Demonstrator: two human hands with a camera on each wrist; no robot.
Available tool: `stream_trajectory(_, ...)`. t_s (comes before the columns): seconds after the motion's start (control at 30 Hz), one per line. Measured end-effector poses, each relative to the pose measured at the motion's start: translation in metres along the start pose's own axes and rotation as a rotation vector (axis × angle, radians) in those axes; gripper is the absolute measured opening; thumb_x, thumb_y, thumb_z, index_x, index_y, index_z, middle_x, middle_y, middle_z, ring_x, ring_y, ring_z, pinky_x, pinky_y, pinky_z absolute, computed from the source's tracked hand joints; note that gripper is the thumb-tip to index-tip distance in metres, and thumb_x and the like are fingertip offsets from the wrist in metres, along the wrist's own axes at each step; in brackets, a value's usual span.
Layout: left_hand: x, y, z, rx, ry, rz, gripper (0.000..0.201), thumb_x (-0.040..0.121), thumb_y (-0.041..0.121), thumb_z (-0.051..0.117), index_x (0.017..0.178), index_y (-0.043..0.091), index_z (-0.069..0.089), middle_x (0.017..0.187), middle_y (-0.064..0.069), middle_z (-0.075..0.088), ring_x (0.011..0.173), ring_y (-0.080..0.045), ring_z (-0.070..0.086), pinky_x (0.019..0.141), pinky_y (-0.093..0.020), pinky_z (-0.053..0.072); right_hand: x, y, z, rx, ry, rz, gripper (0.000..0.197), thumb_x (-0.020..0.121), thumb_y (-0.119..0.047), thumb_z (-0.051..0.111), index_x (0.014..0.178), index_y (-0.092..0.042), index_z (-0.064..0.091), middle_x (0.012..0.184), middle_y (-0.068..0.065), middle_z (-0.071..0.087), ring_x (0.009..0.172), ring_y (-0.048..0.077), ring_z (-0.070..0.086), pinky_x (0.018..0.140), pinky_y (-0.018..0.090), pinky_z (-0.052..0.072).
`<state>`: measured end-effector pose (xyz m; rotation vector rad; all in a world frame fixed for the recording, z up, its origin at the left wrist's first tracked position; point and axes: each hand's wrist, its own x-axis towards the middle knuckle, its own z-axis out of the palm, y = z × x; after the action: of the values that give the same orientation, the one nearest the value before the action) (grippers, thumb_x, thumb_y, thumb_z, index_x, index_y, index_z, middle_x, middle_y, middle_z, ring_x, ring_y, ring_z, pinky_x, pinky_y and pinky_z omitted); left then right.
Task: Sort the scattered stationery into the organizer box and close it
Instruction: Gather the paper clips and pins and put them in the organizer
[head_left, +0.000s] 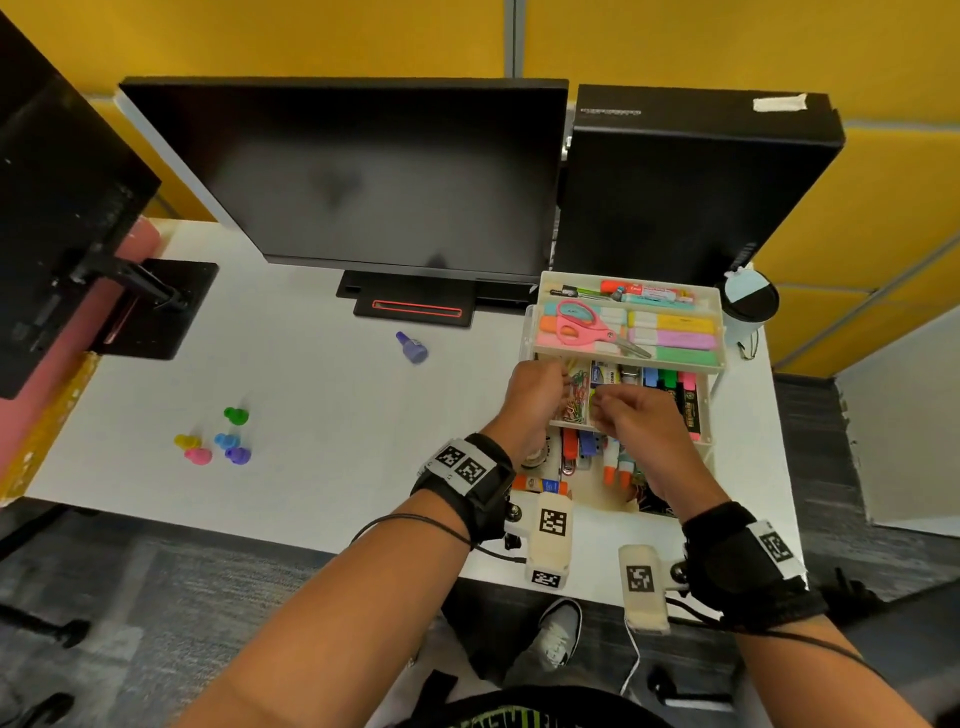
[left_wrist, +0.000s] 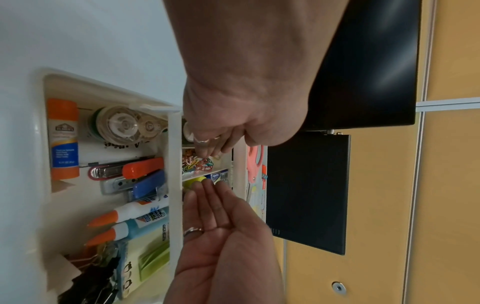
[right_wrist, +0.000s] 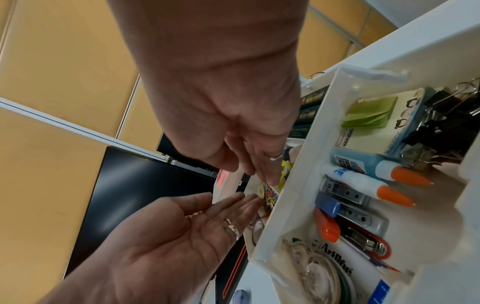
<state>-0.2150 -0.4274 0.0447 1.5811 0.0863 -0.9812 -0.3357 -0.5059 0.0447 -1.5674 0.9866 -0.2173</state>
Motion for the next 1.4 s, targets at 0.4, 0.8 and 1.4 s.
stream_trajectory(0.4,-0.010,0.016,-0.060,0.122,-0.137,0.150,0.019,0.098,0.016,0.061,0.099,0.006,0.077,0.098,-0.014,0.077,0.075,-0.012,0.070,0.081,-0.030,0.060,-0.002,-0.018,0.049,-0.185,-0.039,-0.264,0.020,0.098,-0.006,0.062,0.108,-0.016,0.076,0.097,-0.006,0.077,0.089,0.005,0.072,0.080,0.020,0.057)
stream_trajectory(0.8,0.010,-0.013,-0.270,0.455,0.120,0.284,0.020,0.094,0.008,0.065,0.110,0.008,0.077,0.109,-0.006,0.076,0.100,-0.019,0.072,0.097,-0.034,0.056,0.006,-0.027,0.225,-0.613,-0.428,-0.340,0.018,0.098,-0.011,0.062,0.111,-0.019,0.072,0.100,-0.006,0.072,0.086,0.006,0.068,0.073,0.011,0.050)
stream_trajectory(1.4,0.011,-0.088,-0.531,0.766,0.669,0.168,0.074,0.073,0.007,0.076,0.140,0.024,0.051,0.135,-0.009,0.041,0.107,-0.029,0.051,0.097,-0.037,0.049,-0.014,-0.030,0.475,-0.771,-0.764,-0.502,0.072,0.091,-0.036,0.076,0.152,-0.025,0.038,0.130,-0.001,0.049,0.086,0.015,0.065,0.087,0.033,0.055)
